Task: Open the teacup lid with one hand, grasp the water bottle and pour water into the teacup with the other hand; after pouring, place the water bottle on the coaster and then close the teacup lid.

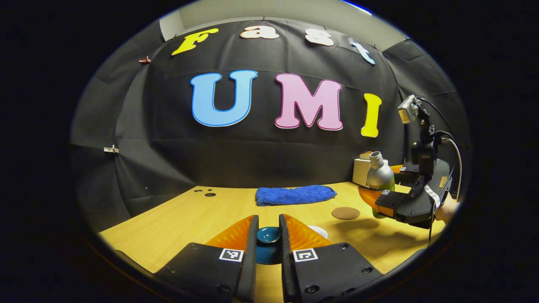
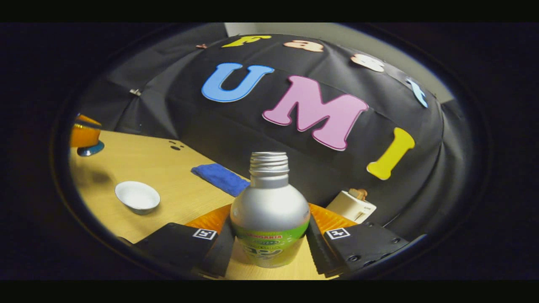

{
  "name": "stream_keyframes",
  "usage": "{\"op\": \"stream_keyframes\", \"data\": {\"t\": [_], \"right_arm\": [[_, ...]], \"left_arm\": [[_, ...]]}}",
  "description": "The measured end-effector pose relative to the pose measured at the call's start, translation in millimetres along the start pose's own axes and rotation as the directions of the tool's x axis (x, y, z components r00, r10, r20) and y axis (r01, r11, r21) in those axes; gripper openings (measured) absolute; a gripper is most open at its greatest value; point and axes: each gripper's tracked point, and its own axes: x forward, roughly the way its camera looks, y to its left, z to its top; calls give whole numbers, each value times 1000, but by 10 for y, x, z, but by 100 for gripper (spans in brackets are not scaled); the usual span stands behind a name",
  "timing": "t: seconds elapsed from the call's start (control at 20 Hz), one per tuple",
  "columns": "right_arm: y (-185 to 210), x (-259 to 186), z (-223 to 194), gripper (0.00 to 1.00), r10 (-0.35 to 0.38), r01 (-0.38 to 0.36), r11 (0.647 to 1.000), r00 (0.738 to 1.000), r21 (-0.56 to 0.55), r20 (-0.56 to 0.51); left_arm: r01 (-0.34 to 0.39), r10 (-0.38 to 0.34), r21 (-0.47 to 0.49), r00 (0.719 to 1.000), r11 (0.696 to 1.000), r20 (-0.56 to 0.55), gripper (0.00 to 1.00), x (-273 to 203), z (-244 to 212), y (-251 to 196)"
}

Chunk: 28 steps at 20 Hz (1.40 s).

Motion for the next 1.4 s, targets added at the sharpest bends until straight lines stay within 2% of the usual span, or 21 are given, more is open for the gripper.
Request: {"op": "stream_keyframes", "data": {"t": [0.2, 0.35, 0.5, 0.8, 0.95, 1.0, 1.05, 1.25, 1.4], "right_arm": [[206, 134, 121, 78, 55, -51, 978, 998, -205, 16], [303, 178, 257, 78, 54, -18, 916, 996, -401, 78], [553, 238, 260, 78, 106, -39, 855, 989, -517, 101], [816, 335, 188, 78, 172, -60, 760, 979, -647, 112], [849, 370, 181, 78, 185, -40, 700, 975, -713, 127], [864, 366, 170, 75, 191, -37, 684, 973, -729, 131], [876, 370, 172, 78, 198, -35, 670, 971, -741, 133], [938, 368, 120, 78, 227, -41, 618, 965, -785, 128], [1022, 394, 139, 78, 254, -27, 559, 957, -829, 141]], "left_arm": [[-25, 25, -13, 1000, 1000, 6, 28, -90, 1, 193], [-40, 40, -24, 999, 999, 4, 28, -120, -19, 316], [-52, 52, -42, 999, 998, -1, 28, -139, -40, 422], [-82, 82, -49, 997, 995, -11, 26, -163, -83, 613], [-84, 83, -63, 996, 994, -31, 29, -155, -155, 642], [-84, 82, -67, 996, 994, -36, 29, -144, -176, 647], [-82, 80, -70, 996, 994, -42, 28, -138, -197, 645], [-82, 78, -77, 996, 994, -50, 29, -113, -219, 648], [-77, 73, -78, 996, 994, -57, 29, -87, -244, 624]]}}
